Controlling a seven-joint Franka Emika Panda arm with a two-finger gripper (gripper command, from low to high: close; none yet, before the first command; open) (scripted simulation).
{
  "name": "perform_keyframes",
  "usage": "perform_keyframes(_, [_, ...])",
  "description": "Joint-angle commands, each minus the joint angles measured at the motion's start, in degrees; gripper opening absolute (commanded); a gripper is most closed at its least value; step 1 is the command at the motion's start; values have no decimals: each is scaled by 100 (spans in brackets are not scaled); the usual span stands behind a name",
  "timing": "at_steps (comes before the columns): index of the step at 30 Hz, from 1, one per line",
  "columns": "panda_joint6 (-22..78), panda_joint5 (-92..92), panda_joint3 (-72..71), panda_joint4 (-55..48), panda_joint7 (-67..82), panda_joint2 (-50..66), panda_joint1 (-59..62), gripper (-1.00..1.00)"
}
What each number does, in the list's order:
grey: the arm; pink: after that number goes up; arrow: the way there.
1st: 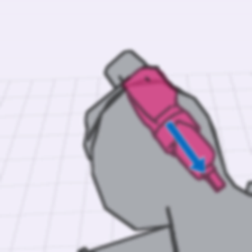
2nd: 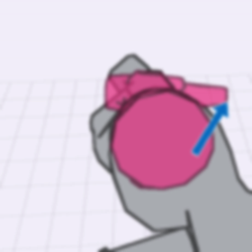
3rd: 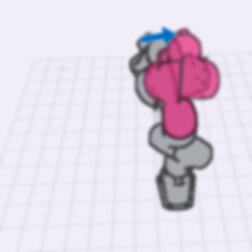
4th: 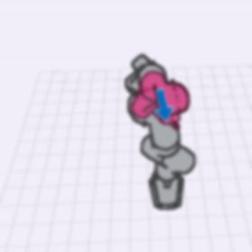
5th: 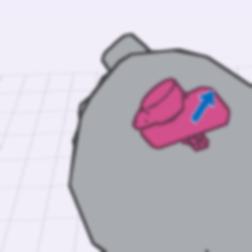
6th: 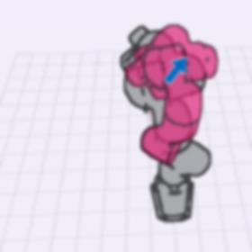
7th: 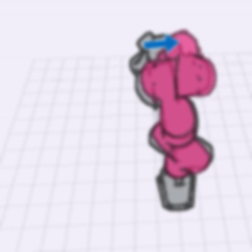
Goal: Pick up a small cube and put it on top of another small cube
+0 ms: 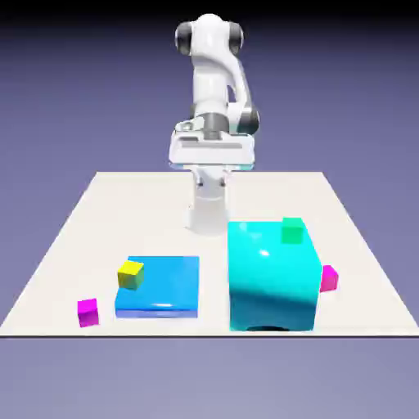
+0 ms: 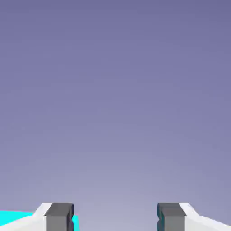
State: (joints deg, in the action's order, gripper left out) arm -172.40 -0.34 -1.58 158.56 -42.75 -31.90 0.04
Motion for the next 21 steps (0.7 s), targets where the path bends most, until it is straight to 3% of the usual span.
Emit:
perform_keyframes(1, [205, 130, -171, -174, 44, 207, -7, 0])
perform_keyframes(14, [2870, 1837, -2398, -2430, 616, 2906, -111, 0])
perform_keyframes(21, [4046, 3001, -3310, -3103, 1060, 4360, -392, 0])
